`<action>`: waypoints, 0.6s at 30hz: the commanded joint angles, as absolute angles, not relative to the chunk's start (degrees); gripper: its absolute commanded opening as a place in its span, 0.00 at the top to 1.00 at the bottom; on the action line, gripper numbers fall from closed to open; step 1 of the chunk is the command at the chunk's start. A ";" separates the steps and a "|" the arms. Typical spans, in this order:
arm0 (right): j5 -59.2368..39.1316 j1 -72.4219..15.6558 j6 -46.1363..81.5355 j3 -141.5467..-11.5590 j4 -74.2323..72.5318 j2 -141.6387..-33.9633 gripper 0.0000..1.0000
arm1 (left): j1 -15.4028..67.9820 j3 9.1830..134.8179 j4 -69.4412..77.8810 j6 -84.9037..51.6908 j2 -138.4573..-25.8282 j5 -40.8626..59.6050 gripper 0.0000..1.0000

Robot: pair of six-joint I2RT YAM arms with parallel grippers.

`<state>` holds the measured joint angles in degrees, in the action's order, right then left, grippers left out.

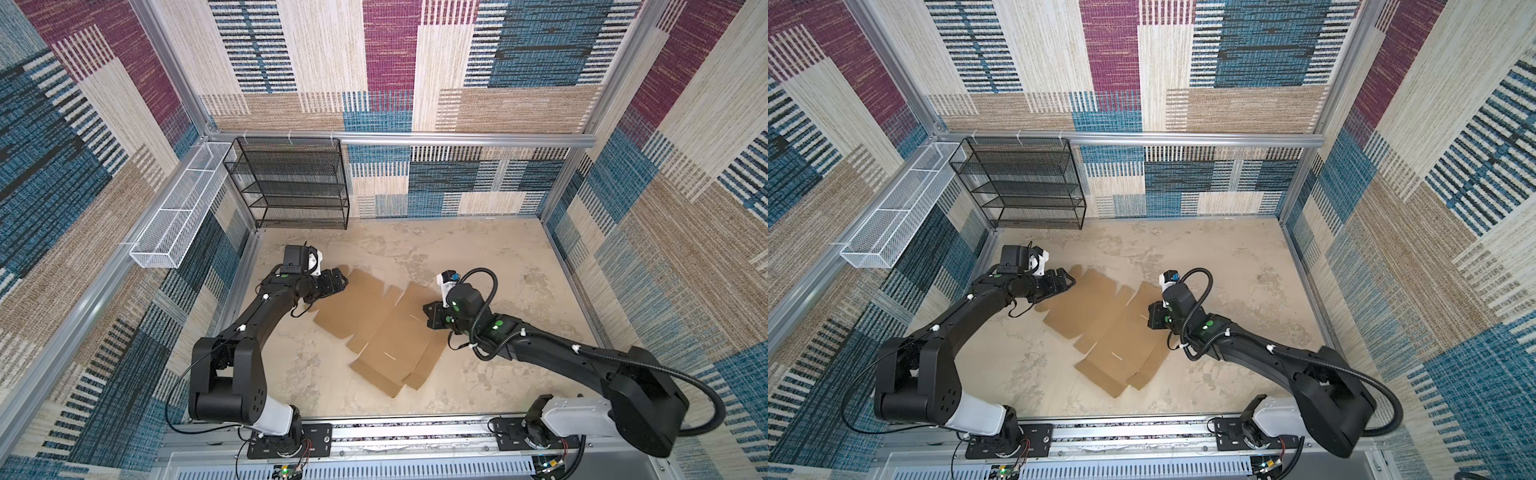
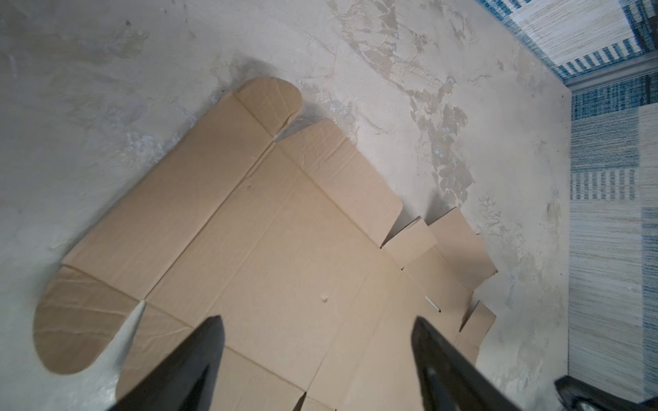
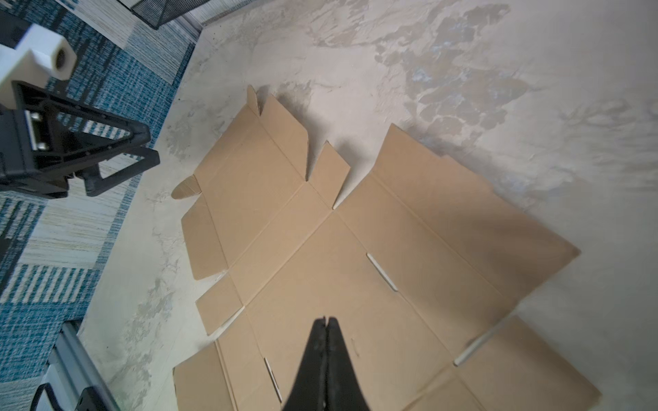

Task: Fold the paper box

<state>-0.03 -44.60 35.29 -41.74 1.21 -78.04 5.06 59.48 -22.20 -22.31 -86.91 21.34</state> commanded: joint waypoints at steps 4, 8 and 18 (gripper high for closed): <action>0.44 -49.27 38.51 -45.53 -1.30 -85.72 1.00 | 6.41 58.73 -23.02 -21.96 -88.19 21.88 0.57; -0.60 -50.57 39.41 -47.02 -2.28 -90.04 1.00 | 7.09 58.28 -21.87 -22.11 -90.11 22.41 0.86; -3.15 -53.06 42.58 -45.50 -4.48 -94.44 1.00 | 7.73 58.59 -18.65 -22.89 -97.67 21.33 1.00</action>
<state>-1.98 -52.84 40.86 -46.04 -2.28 -93.78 7.66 58.54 -20.29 -22.35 -96.75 21.39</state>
